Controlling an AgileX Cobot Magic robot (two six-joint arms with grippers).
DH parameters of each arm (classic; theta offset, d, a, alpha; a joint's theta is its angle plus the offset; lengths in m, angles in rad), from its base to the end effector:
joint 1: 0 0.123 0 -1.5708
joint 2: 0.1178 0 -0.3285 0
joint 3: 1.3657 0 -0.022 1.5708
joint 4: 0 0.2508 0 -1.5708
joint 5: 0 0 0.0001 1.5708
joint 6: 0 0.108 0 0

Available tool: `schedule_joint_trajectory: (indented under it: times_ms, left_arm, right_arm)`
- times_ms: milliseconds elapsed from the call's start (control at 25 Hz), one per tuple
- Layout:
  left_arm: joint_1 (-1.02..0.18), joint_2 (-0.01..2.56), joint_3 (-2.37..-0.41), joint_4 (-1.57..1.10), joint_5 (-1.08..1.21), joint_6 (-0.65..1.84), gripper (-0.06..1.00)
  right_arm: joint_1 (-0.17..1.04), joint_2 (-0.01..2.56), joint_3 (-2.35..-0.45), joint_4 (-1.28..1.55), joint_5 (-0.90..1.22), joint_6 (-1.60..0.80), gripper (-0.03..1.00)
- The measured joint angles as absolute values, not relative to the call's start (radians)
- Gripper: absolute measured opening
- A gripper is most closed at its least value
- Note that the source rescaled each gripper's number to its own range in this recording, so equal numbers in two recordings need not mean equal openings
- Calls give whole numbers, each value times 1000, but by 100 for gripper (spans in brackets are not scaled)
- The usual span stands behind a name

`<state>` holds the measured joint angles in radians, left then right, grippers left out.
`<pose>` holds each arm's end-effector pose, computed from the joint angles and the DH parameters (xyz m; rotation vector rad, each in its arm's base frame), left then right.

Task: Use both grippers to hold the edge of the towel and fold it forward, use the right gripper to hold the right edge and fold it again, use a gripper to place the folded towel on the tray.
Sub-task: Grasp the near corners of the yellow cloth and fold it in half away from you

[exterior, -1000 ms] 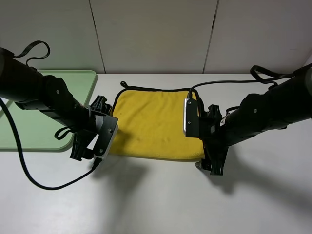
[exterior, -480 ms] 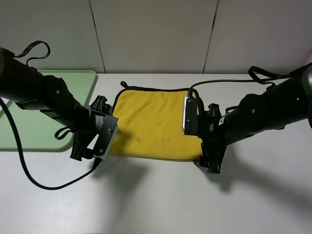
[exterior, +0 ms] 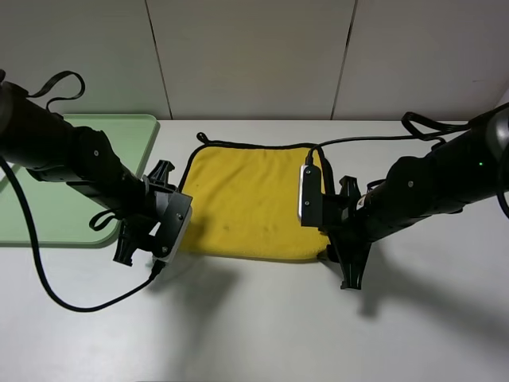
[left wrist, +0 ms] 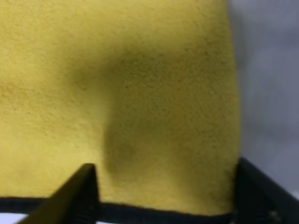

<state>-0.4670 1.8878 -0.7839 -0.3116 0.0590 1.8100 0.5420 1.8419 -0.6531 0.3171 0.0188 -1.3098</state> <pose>0.3032 -0.1551 0.1243 2.2354 1.4823 0.3154 0.2606 0.1577 0.1160 -1.8739 1.9401 -0.1307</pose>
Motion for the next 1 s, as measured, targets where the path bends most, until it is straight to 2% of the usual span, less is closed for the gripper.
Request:
schedule_joint_trajectory:
  times_ms: [280, 360, 440, 520, 680, 1000]
  left_arm:
    - [-467, 1889, -781, -312, 88, 1810, 9]
    - [-467, 1889, -781, -312, 89, 1810, 2]
    - [-467, 1889, -781, -312, 89, 1805, 1]
    - [-467, 1889, -781, -312, 89, 1792, 0]
    - [-467, 1889, -781, -312, 92, 1762, 0]
    - [-467, 1889, -781, -312, 93, 1753, 0]
  right_arm:
    - [542, 1844, -653, 317, 23, -1308, 45]
    - [542, 1844, -653, 317, 23, -1308, 45]
    - [542, 1844, -653, 317, 24, -1308, 42]
    - [542, 1845, -652, 317, 26, -1303, 33]
    - [542, 1851, -651, 317, 28, -1261, 2]
    - [542, 1852, -651, 317, 26, -1206, 0]
